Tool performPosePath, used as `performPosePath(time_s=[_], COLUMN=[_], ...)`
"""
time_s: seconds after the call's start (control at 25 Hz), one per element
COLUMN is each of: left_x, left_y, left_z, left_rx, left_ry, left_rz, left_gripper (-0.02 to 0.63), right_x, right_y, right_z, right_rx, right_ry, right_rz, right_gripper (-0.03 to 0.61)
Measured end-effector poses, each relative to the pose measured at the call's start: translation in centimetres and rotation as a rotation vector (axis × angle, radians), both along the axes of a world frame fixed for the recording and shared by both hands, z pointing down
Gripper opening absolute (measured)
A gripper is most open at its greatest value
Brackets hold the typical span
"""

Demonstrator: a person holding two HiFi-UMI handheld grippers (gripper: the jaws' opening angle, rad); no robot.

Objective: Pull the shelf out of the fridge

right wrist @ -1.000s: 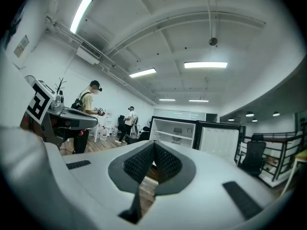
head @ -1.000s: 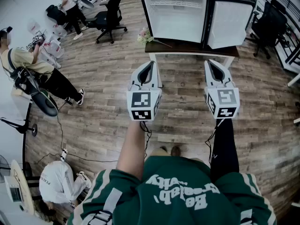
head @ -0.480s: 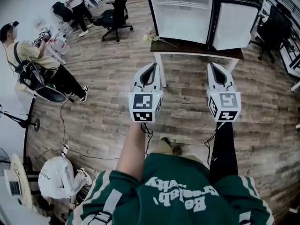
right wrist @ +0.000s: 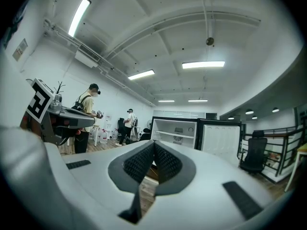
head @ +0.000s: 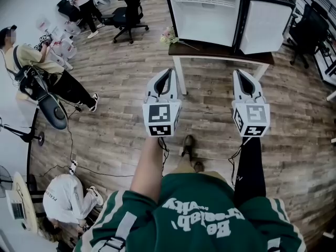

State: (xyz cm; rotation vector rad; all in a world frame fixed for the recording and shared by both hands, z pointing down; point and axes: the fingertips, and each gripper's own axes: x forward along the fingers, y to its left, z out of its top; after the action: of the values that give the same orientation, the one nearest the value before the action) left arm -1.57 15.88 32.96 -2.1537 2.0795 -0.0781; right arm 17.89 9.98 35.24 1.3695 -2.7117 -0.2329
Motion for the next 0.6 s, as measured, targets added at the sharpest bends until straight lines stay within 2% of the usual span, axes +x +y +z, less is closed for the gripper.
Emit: performPosePath(time_s=[0.48,0.6], left_x=[-0.2,-0.8], left_y=[-5.0,-7.2], left_z=[0.2,-0.3], left_rx=[0.010,0.016], left_ry=[0.020,-0.003], left_rz=[0.045,0.048], left_gripper=[0.017,0.015], right_x=[-0.7,-1.6], right_y=[-4.3,-6.3], right_z=[0.0,-1.0], right_rx=[0.009,0.026], right_ry=[0.035,0.037], right_rz=[0.027,0.029], right_gripper=[0.009,0.009])
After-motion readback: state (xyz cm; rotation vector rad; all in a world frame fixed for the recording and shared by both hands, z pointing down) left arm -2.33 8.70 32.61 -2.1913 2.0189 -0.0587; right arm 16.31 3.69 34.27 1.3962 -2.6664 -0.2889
